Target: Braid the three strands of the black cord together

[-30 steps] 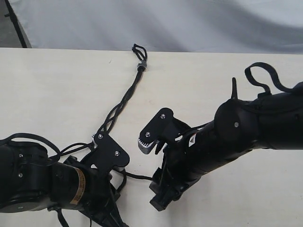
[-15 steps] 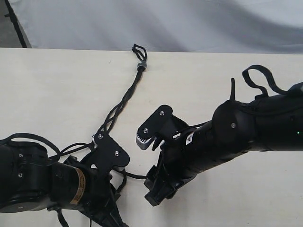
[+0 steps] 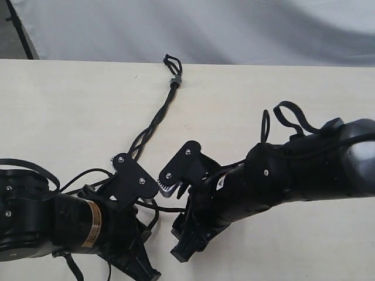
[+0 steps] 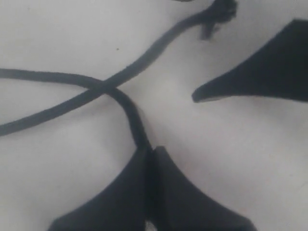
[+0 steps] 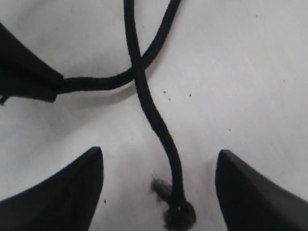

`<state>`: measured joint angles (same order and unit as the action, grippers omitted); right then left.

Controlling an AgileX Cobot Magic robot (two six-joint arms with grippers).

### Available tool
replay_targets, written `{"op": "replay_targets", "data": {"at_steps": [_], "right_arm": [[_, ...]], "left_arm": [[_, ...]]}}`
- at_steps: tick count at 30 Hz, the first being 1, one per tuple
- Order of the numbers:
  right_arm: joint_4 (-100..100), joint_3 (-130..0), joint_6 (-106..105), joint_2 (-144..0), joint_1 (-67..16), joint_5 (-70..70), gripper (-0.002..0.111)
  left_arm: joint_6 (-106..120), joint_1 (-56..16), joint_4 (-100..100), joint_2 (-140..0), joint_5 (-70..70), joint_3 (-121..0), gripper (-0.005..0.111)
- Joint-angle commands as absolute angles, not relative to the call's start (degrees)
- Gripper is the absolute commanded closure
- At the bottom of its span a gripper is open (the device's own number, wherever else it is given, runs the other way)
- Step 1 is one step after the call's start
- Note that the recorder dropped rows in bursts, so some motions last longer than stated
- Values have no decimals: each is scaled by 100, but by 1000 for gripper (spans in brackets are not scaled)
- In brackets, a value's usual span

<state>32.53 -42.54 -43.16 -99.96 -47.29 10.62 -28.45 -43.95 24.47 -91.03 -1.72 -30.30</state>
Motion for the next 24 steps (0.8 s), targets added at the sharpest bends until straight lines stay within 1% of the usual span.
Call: {"op": "replay_targets", "data": {"at_steps": [1, 3, 6, 7, 11, 17, 21, 24], "right_arm": [[3296, -4254, -4530, -10001, -4739, 883, 60], [3296, -4254, -4530, -10001, -4741, 766, 75], [3296, -4254, -4598, -10001, -4741, 671, 103], [3296, -4254, -4619, -10001, -4741, 645, 108], [3027, -4254, -4649, -10001, -4640, 630, 109], [3005, -4254, -4649, -10001, -3852, 651, 109], [3005, -4254, -4649, -10001, -3517, 651, 109], [2986, -4254, -4686, -10001, -3461, 637, 109]], "left_arm": [[-2831, -4385, 2437, -9051, -277, -2974, 106], [-2831, -4385, 2437, -9051, -334, -2974, 106], [-2847, -4385, 2386, -9051, -445, -2974, 106], [-2847, -4385, 2372, -9051, -530, -2974, 106], [-2942, -4385, 2316, -9051, -849, -2974, 106], [-3077, -4385, 2316, -8929, -911, -2687, 106], [-3200, -4385, 2306, -8517, -896, -2400, 106], [-3254, -4385, 2306, -8107, -896, -2239, 106]]}}
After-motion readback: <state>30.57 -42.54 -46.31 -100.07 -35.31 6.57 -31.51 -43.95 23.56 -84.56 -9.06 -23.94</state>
